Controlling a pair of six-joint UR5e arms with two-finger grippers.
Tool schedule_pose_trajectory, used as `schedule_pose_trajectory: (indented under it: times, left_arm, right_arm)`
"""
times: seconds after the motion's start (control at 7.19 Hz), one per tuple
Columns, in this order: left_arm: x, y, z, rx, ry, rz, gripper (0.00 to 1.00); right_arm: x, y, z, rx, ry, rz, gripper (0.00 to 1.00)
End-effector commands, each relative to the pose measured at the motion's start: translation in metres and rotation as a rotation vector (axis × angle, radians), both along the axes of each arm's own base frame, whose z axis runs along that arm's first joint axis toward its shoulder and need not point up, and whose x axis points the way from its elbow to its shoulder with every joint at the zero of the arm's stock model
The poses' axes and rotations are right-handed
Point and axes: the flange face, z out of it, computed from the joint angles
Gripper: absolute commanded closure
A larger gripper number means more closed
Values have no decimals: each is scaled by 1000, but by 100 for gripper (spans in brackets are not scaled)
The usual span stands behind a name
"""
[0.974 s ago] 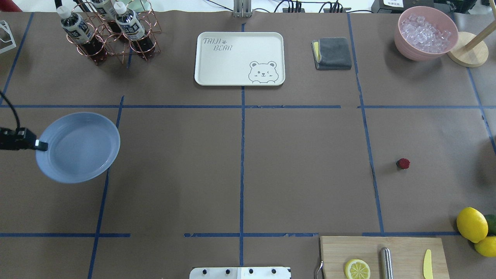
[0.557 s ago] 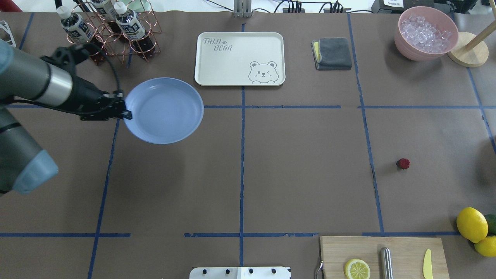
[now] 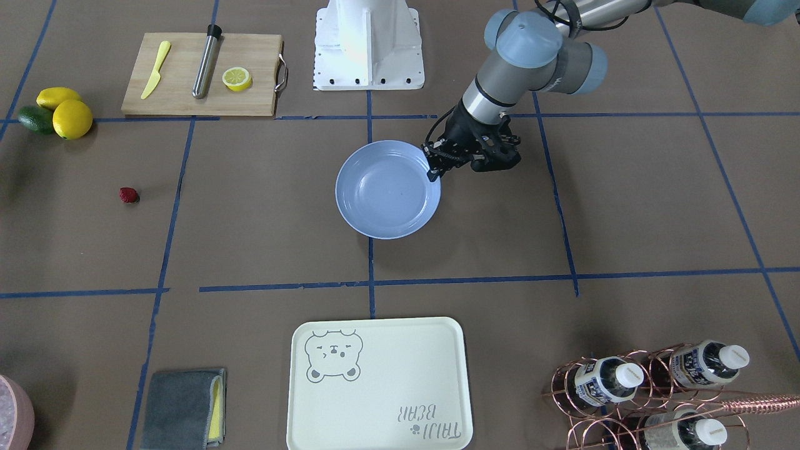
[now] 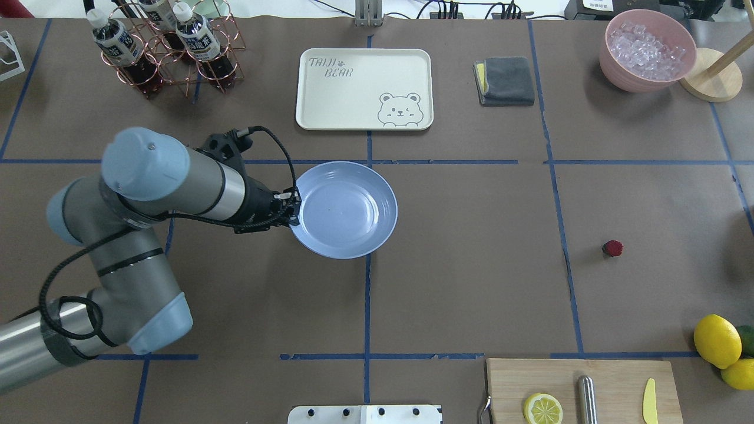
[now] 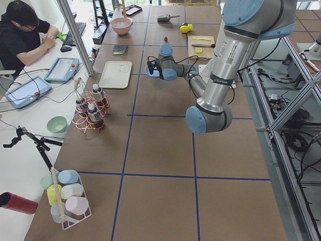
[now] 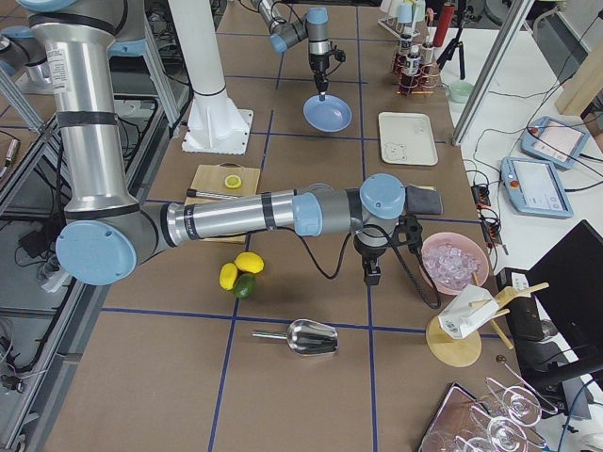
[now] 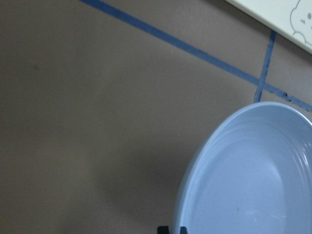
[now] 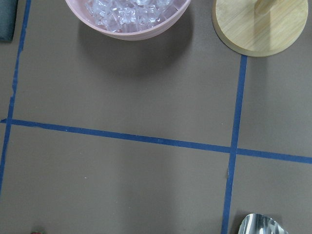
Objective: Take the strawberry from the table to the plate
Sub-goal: 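Slide the light blue plate with the left gripper toward the table center, then release the plate and lift the left gripper while the right gripper reaches out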
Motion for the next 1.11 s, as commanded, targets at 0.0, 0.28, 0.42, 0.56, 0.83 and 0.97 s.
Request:
schedule_pose_trajectory:
  times: [0.0,0.28,0.42,0.56,0.83,0.97]
  left_arm:
    - [45,28,16,-20,25,-2,100]
    - [38,27,15,-11,31,-7,0]
    - [17,16,5,2,52,-30,0]
    - [-12,7,-4,9,67,-52,0]
    - [-71,-27,-19,-9,-40,-53,0]
    - [-91,-26,-30,52,-111,-20,0]
  right_arm:
    - [-1,0,-5,-5,-2,12,0]
    - [-8,0,-9,-15,-5,12,0]
    - [-29,1,-26,-41,-13,23,0]
    - [-60,5,-48,-62,-21,18,0]
    - [-136,15,-68,-37,-30,52,0]
    - [-188,30,-67,-4,-15,100,0]
